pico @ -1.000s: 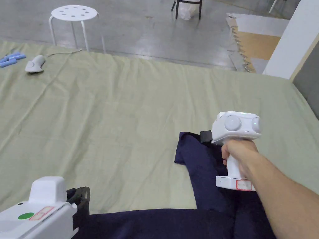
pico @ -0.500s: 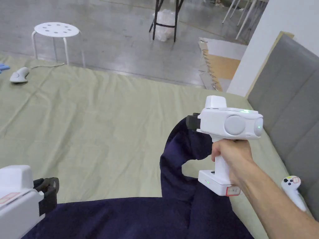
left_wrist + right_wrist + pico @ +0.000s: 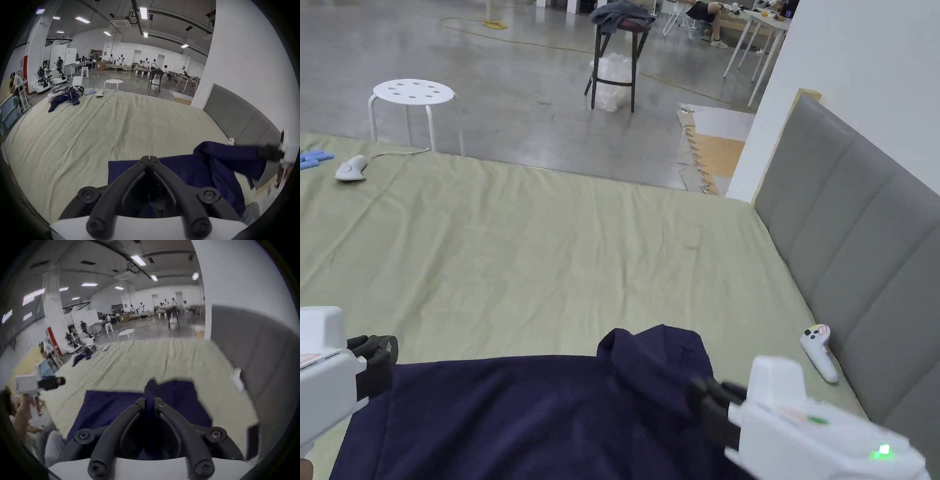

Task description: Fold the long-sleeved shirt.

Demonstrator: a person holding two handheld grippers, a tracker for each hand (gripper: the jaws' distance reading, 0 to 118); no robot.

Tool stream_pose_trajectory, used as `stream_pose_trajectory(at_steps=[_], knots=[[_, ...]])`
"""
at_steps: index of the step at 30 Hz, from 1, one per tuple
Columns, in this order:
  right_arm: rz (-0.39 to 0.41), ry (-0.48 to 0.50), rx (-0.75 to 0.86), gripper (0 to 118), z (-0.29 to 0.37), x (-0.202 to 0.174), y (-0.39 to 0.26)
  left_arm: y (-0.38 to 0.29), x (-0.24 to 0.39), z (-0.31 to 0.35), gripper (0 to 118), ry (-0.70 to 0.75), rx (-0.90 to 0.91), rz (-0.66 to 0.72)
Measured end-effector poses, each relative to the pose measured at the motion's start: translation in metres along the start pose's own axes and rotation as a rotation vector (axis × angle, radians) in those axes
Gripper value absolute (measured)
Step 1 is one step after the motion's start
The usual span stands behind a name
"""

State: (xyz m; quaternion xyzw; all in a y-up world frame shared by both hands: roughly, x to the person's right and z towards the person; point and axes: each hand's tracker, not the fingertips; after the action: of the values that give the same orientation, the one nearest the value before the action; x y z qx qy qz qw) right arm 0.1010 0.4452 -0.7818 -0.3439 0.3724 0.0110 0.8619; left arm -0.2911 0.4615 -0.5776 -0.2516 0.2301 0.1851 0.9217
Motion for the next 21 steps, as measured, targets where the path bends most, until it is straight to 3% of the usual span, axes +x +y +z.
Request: stream_pose_trajectory(at_steps=[3,5,6,9,10,11,12,13,14,17,19,20,21], knots=[[-0.018,-0.043,-0.222,8,-0.023,0.013,-0.073,-0.016,0.004,0.006,4,-0.003,-0.026,-0.007],[0.091,-0.109,-0.310,8,-0.039,0.017,-0.114,-0.027,0.008,0.010,4,-0.011,-0.052,-0.015],[0.103,-0.139,-0.363,8,-0.046,0.020,-0.128,-0.033,0.008,0.010,4,-0.005,-0.055,-0.022],[0.048,-0.075,-0.348,10,-0.051,0.026,-0.149,-0.045,0.012,0.011,4,0.001,-0.075,-0.034],[0.042,-0.074,-0.344,22,-0.050,0.026,-0.148,-0.049,0.011,0.009,4,0.003,-0.086,-0.027],[0.040,-0.084,-0.321,42,-0.049,0.024,-0.143,-0.051,0.011,0.009,4,0.000,-0.091,-0.026],[0.053,-0.086,-0.298,71,-0.045,0.023,-0.136,-0.053,0.012,0.009,4,0.001,-0.092,-0.024],[0.079,-0.101,-0.255,108,-0.034,0.013,-0.125,-0.054,0.013,0.009,4,0.005,-0.092,-0.021],[0.086,-0.094,-0.176,118,-0.024,0.010,-0.113,-0.053,0.011,0.008,4,0.003,-0.092,-0.022],[0.062,-0.081,0.031,118,-0.002,0.013,-0.079,-0.050,0.013,0.006,4,0.009,-0.075,-0.020],[0.091,-0.119,0.126,118,0.003,0.015,-0.060,-0.046,0.012,0.003,4,0.011,-0.062,-0.008],[0.110,-0.126,0.148,115,0.001,0.020,-0.054,-0.044,0.012,0.001,4,0.010,-0.059,-0.004],[0.129,-0.100,0.158,104,-0.003,0.020,-0.047,-0.043,0.013,-0.001,4,0.010,-0.055,-0.001]])
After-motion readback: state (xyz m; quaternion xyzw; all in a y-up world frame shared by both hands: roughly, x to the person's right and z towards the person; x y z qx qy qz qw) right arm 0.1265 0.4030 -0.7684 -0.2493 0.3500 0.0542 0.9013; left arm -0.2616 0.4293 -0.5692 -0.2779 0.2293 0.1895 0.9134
